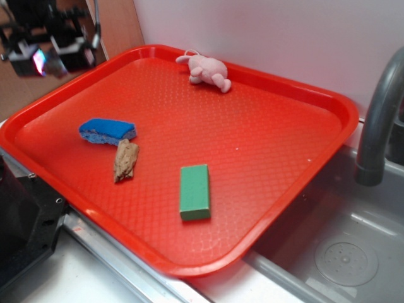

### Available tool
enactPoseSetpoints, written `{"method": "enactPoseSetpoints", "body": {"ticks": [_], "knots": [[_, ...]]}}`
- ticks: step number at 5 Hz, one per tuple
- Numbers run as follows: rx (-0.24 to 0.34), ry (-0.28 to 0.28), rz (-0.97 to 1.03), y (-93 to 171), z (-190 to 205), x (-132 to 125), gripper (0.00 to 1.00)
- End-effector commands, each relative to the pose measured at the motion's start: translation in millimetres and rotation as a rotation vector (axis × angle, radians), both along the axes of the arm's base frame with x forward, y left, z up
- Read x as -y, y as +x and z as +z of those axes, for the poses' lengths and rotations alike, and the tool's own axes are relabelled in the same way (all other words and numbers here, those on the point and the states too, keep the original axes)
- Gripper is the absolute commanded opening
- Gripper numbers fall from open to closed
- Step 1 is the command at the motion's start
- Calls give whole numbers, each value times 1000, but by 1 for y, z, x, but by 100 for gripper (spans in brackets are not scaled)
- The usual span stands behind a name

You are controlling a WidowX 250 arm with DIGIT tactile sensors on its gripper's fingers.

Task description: Grab the rock.

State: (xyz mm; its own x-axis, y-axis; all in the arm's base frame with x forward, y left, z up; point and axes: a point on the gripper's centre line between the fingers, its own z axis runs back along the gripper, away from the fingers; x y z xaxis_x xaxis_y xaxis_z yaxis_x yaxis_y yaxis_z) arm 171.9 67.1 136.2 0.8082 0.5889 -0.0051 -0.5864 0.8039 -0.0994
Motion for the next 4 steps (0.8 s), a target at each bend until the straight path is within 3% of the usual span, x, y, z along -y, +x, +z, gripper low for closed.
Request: {"method": "enactPoseSetpoints", "body": {"ticks": [1, 2, 4], "knots": [[62, 58, -408, 29, 96, 63, 0], [131, 146, -568, 35, 103, 85, 0], [139, 131, -640, 25, 94, 88, 0]]}}
